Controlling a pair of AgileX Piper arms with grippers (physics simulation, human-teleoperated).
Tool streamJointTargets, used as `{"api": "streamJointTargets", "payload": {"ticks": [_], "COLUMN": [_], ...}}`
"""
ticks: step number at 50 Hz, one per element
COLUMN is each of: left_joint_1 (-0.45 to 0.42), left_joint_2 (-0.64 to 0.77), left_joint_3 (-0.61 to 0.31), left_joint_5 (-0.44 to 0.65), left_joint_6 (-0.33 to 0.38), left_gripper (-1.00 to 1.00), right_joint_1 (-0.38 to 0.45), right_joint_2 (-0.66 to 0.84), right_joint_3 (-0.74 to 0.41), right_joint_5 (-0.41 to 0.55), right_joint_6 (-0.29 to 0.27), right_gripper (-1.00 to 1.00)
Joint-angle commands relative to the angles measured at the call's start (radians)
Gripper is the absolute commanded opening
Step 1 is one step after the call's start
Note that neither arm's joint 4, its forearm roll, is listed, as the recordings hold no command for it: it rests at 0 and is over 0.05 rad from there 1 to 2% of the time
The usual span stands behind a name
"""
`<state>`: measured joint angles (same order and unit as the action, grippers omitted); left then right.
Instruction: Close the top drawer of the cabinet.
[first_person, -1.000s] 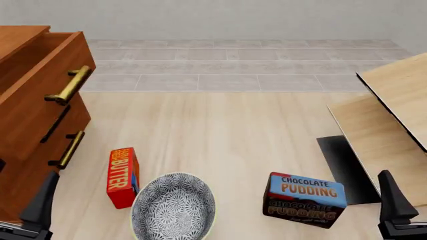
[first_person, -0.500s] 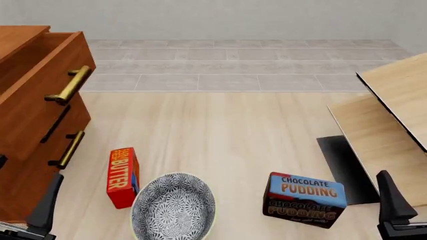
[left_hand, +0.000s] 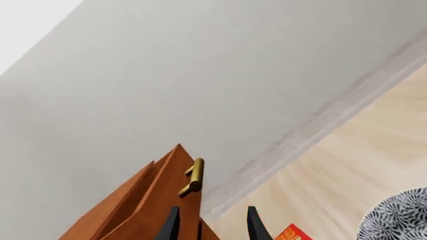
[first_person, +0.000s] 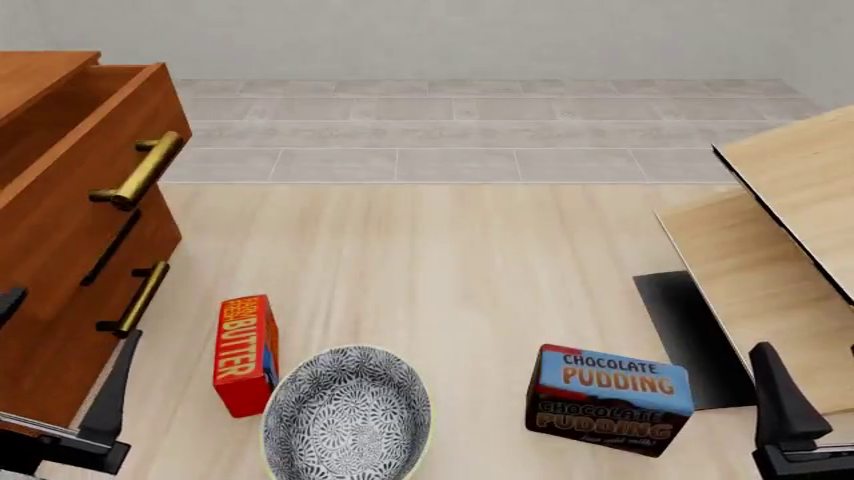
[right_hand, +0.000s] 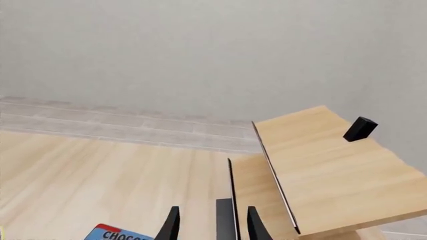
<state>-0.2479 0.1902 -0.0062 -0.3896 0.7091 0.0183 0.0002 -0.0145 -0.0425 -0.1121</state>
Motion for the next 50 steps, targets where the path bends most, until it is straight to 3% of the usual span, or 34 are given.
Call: {"api": "streamJointTargets", "payload": {"ticks": [1,9,28,43,50], "left_joint_1": [-0.006,-0.020,-0.022,-0.020,-0.005], "left_joint_2": [0.144,0.267,0.423,0.630,0.695], "left_joint_3": [0.005,0.006,0.006,0.001,-0.023], "left_joint_5": [-0.158,-0.287,-0.475,-0.705,-0.743], "left_joint_6": [0.060,0.105,0.168,0.241,0.256], "left_gripper": [1.00,1.00,1.00,1.00,1.00], "right_joint_1": [0.005,-0.003,-0.008,-0.005,-0.008], "right_joint_2": [0.000,0.000,0.000,0.000,0.000], "right_joint_3": [0.003,0.007,0.007,0.010,0.010], "right_joint_5": [0.001,0.000,0.002,0.001,0.002], "right_joint_6": [0.005,0.010,0.010,0.011,0.011], "right_gripper": [1.00,1.00,1.00,1.00,1.00]}}
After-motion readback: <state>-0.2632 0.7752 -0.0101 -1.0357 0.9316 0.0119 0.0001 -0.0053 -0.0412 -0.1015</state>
